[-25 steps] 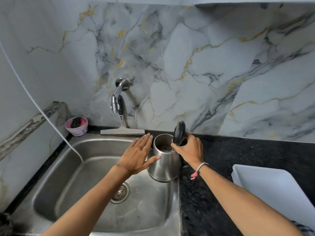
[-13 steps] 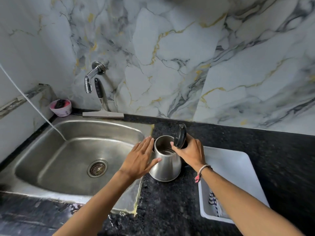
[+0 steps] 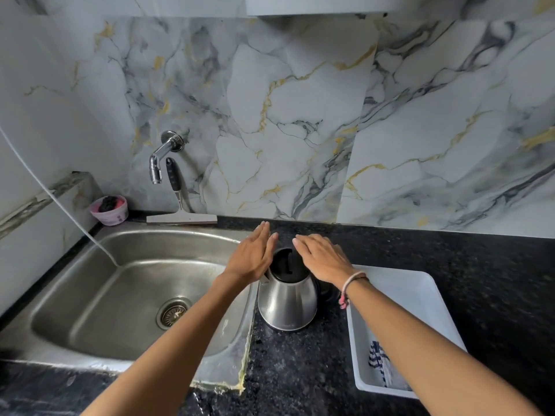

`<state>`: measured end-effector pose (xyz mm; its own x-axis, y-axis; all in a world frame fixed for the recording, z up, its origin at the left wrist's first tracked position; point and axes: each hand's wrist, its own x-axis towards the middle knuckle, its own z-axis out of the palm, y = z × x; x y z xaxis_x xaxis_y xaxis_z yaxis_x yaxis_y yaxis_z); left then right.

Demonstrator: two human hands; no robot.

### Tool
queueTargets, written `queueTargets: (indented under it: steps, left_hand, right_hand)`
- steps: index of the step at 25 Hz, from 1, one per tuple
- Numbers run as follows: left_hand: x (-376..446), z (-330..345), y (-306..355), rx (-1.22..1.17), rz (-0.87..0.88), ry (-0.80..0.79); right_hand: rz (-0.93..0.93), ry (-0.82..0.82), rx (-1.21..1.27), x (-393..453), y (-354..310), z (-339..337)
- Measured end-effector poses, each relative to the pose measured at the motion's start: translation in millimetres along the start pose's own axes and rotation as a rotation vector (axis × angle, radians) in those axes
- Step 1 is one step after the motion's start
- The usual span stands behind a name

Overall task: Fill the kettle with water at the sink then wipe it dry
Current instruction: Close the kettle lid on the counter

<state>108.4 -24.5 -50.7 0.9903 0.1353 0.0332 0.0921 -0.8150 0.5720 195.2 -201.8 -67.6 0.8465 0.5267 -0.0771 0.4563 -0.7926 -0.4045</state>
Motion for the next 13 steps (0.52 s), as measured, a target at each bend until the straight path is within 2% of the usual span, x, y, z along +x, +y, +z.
queueTargets:
  steps: [2, 5, 9, 11, 13]
  left_hand:
    - [21, 7, 7, 0.035, -0.087, -0.058]
    - [28, 34, -6, 0.131, -0.171, -0.144]
    - [30, 42, -14, 0.173, -0.196, -0.139]
    - [29, 36, -5, 0.206, -0.179, -0.091]
    - [23, 31, 7, 0.289, -0.085, 0.034]
  right_hand:
    - [0.092, -0.03, -0.068, 9, -15, 10]
    - [0.163, 0.018, -0.154, 8, -17, 26]
    - [0.178, -0.009, -0.156, 10, -18, 28]
    - [0.086, 0.017, -0.033, 6, -12, 21]
    - [-0.03, 0.117, 0.212, -4, 6, 7]
